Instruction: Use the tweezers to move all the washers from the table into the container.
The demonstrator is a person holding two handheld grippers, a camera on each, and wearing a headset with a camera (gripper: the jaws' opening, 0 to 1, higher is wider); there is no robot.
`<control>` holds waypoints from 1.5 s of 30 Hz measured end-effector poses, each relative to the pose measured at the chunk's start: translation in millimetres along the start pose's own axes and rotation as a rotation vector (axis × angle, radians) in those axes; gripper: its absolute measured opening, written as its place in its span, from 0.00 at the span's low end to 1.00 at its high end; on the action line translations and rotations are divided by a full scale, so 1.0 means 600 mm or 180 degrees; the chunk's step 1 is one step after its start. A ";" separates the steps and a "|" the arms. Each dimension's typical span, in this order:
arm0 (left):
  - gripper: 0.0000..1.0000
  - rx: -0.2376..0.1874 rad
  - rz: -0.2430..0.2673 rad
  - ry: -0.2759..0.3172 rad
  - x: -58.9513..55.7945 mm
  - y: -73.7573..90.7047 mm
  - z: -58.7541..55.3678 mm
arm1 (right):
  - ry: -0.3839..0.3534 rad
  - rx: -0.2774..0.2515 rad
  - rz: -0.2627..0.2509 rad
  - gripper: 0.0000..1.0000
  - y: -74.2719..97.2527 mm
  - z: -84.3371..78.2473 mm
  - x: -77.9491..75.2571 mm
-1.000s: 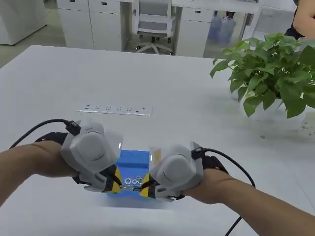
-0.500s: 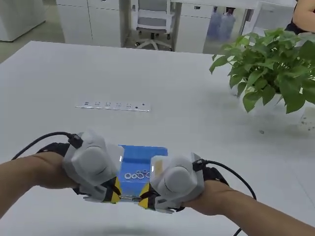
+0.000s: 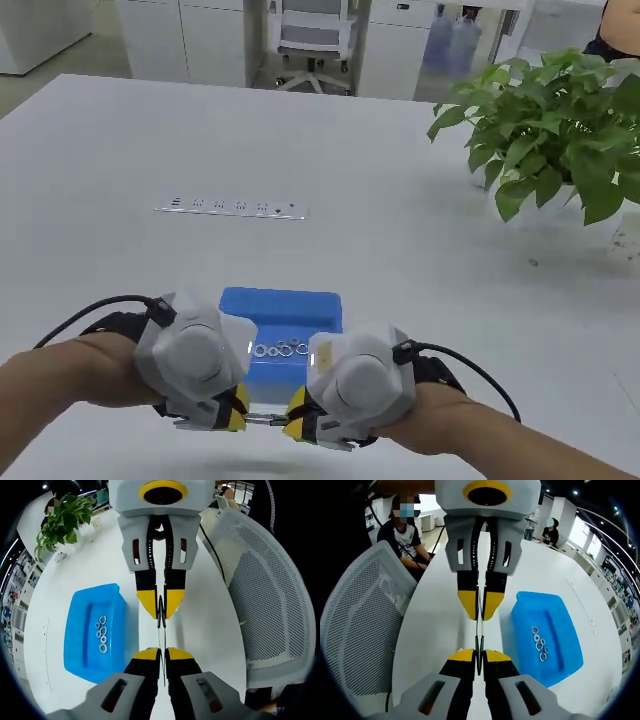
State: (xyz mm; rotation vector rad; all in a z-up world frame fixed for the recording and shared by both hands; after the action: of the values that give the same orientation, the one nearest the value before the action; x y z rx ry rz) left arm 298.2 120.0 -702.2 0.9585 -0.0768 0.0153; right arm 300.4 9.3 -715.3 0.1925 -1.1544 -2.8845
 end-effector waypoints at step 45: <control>0.09 0.0033 -0.0136 0.0060 -0.007 -0.056 -0.043 | -0.0245 0.0123 0.0028 0.10 -0.039 -0.049 0.006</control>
State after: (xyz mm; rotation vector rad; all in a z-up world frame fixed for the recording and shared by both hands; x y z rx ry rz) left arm 297.4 121.7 -744.5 0.9701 -0.0389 -0.0144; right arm 300.9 5.8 -752.9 0.0778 -1.2201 -2.8874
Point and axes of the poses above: the centre of the closed fingertips' face, and the gripper's own axes: y roughly backward along the fingers, x roughly to its left, z roughly out of its top, the point moved 8 cm from there along y, roughly backward along the fingers, and after that the axes turned 7 degrees about -x, right-handed, at the moved point
